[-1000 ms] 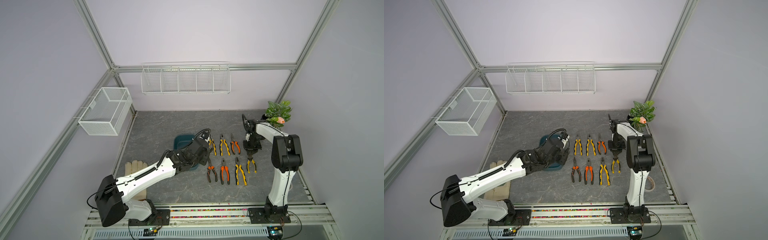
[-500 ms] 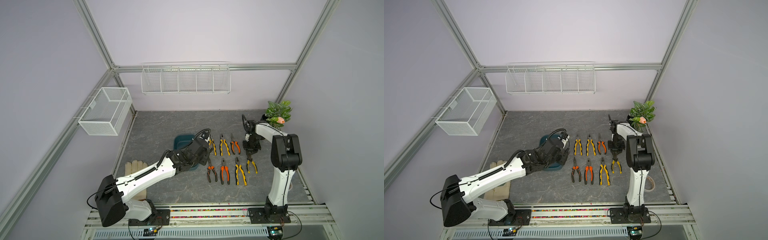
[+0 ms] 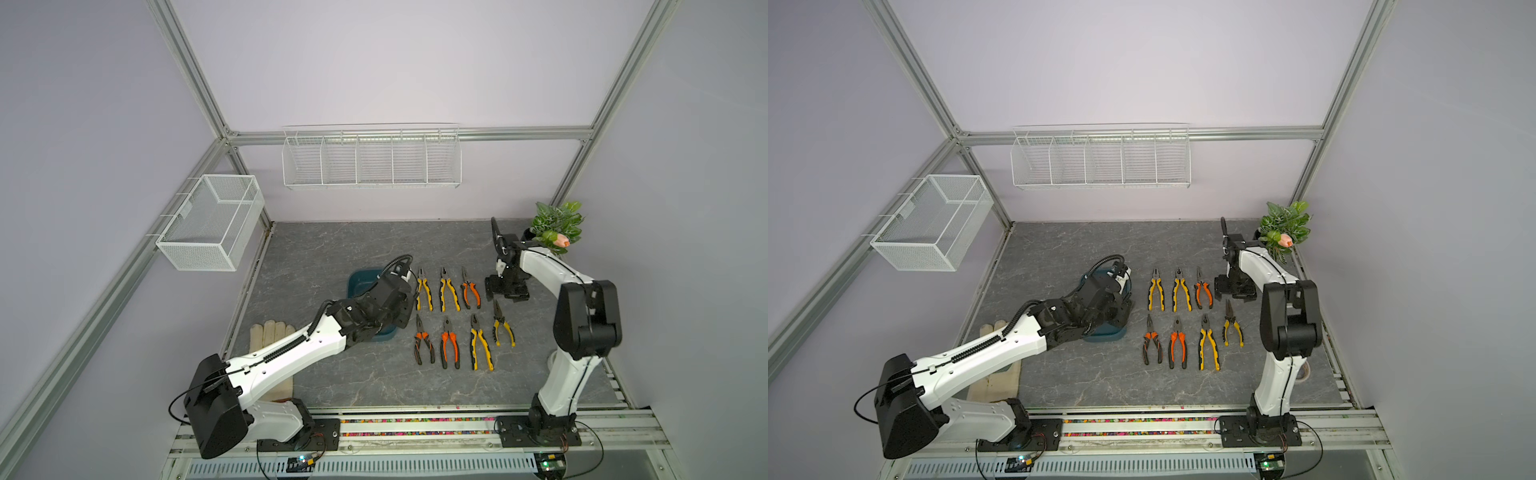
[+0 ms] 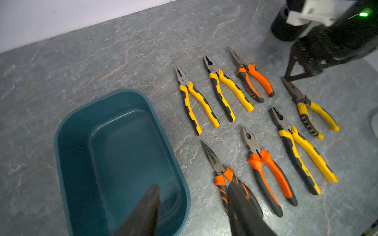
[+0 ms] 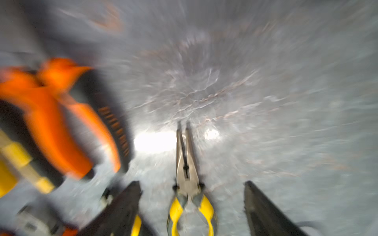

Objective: Take the pliers out of the storage box
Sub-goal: Place the pliers at the center of the board, then reset both arms

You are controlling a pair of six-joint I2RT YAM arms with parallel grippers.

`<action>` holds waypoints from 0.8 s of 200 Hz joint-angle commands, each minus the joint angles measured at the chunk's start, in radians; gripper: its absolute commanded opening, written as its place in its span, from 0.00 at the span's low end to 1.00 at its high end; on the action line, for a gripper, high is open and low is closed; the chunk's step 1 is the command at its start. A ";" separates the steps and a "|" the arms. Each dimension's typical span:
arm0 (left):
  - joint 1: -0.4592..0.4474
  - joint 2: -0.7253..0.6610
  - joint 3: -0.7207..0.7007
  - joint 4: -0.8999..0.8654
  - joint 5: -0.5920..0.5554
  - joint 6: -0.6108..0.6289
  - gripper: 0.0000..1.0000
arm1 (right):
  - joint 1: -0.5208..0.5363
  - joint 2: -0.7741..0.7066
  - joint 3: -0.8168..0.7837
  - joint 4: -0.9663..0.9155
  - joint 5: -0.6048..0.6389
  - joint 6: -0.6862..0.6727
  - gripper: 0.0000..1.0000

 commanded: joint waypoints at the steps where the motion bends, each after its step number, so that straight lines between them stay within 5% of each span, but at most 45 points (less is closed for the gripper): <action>1: 0.052 -0.059 -0.010 0.010 0.004 -0.045 0.71 | 0.009 -0.197 -0.033 0.086 0.031 0.026 0.92; 5: 0.061 -0.065 -0.011 0.011 -0.004 -0.051 0.93 | 0.010 -0.226 -0.043 0.101 0.027 0.027 0.89; 8: 0.070 -0.071 -0.011 0.010 -0.012 -0.055 1.00 | 0.009 -0.245 -0.049 0.110 0.023 0.027 0.89; 77: 0.259 -0.318 -0.153 0.152 -0.163 -0.134 0.99 | 0.009 -0.701 -0.481 0.524 -0.079 0.081 0.89; 111: 0.287 -0.393 -0.226 0.178 -0.322 -0.163 0.99 | 0.011 -0.920 -0.733 0.679 -0.062 0.045 0.89; 133: 0.290 -0.412 -0.295 0.196 -0.549 -0.204 0.99 | 0.010 -0.985 -0.817 0.715 0.000 -0.039 0.89; 160: 0.294 -0.412 -0.445 0.429 -0.682 -0.021 0.99 | 0.009 -1.102 -0.989 0.921 0.038 -0.195 0.89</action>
